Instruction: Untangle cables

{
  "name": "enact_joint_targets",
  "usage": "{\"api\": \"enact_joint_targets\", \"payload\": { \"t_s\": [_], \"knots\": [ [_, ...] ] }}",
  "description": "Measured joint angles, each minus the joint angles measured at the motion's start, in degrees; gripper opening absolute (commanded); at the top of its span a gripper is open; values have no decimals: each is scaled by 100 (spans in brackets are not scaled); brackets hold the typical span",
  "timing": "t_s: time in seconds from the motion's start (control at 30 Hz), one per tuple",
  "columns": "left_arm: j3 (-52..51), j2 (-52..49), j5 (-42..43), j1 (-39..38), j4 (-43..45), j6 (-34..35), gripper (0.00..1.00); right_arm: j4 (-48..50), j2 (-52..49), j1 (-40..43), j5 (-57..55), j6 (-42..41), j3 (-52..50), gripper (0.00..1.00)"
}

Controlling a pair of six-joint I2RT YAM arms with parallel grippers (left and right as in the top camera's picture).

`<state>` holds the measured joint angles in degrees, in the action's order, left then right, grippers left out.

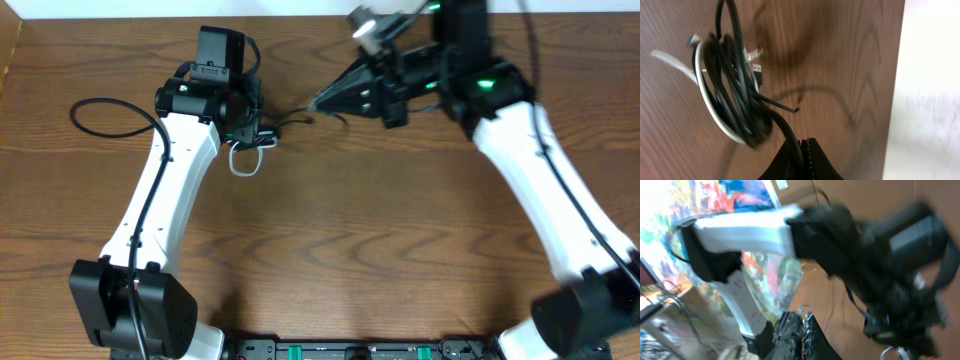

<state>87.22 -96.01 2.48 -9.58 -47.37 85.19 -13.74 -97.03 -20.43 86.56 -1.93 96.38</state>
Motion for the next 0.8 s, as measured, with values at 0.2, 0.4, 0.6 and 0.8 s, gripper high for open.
{"api": "enact_joint_targets", "payload": {
  "t_s": [0.2, 0.4, 0.6, 0.8],
  "knots": [
    [0, 0, -284, 7, -42, -302, 7, 866, 946, 752, 188, -981, 33, 1],
    [0, 0, -354, 7, -42, -444, 7, 691, 1436, 1541, 219, -1537, 33, 2],
    [0, 0, -389, 7, 107, -448, 7, -426, 1342, 1604, 76, -1381, 35, 10],
    [2, 219, -162, 7, 846, -444, 7, -2341, 846, 1438, -1373, -763, 24, 33]
  ]
}}
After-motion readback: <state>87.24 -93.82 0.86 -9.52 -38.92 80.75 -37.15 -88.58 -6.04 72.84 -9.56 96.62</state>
